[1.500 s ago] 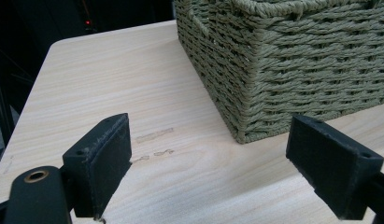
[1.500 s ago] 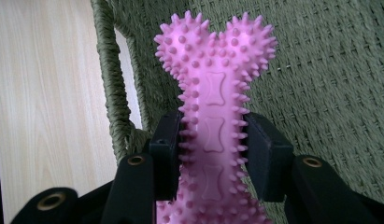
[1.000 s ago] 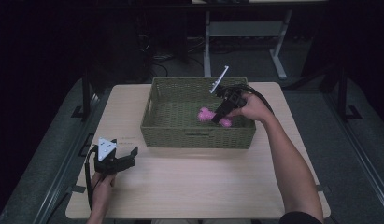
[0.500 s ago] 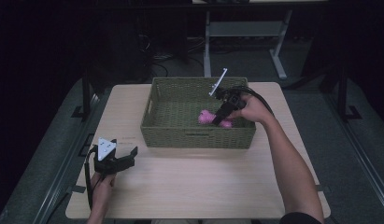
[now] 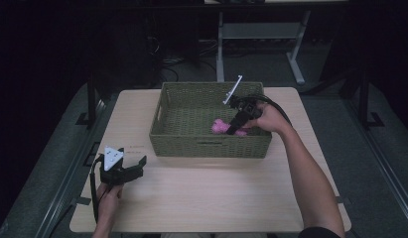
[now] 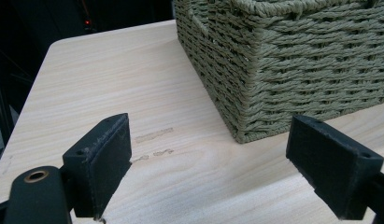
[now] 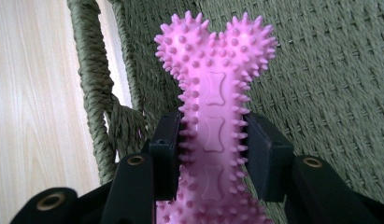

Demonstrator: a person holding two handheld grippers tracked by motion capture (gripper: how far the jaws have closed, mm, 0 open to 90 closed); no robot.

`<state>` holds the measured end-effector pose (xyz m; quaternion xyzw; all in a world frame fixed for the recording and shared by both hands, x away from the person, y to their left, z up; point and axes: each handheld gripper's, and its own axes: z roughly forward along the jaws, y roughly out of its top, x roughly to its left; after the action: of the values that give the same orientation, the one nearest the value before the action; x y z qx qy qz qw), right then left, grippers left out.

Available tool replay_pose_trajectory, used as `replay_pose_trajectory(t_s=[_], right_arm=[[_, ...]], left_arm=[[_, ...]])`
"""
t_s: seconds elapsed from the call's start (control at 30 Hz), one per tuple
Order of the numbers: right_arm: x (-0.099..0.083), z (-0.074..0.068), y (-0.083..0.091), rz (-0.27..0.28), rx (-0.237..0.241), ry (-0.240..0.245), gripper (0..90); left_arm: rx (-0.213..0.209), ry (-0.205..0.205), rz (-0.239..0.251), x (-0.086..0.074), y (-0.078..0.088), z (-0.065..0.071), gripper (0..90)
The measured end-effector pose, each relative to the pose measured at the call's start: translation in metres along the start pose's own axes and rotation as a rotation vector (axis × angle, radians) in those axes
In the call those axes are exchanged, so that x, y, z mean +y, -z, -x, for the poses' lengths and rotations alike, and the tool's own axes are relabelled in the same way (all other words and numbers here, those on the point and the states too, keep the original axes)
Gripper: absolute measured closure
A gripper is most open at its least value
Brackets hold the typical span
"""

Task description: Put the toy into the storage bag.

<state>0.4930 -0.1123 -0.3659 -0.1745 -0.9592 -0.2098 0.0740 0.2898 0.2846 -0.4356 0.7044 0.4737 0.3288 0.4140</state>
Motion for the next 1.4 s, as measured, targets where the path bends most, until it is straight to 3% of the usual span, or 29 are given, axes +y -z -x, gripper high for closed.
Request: replay_pose_trajectory(t_s=[0.57,1.0,1.4], right_arm=[[0.0,0.0,-0.005,0.004,0.008,0.0,57.3],[0.003,-0.001,-0.005,0.016,0.012,-0.017,51.5],[0.001,-0.007,0.011,0.049,-0.015,-0.027,45.4]], left_arm=[[-0.001,0.004,0.0,0.0,0.0,-0.001,13.7],[0.0,0.005,0.0,0.0,0.0,-0.001,13.7],[-0.005,0.004,-0.001,0.0,0.0,0.0,13.7]])
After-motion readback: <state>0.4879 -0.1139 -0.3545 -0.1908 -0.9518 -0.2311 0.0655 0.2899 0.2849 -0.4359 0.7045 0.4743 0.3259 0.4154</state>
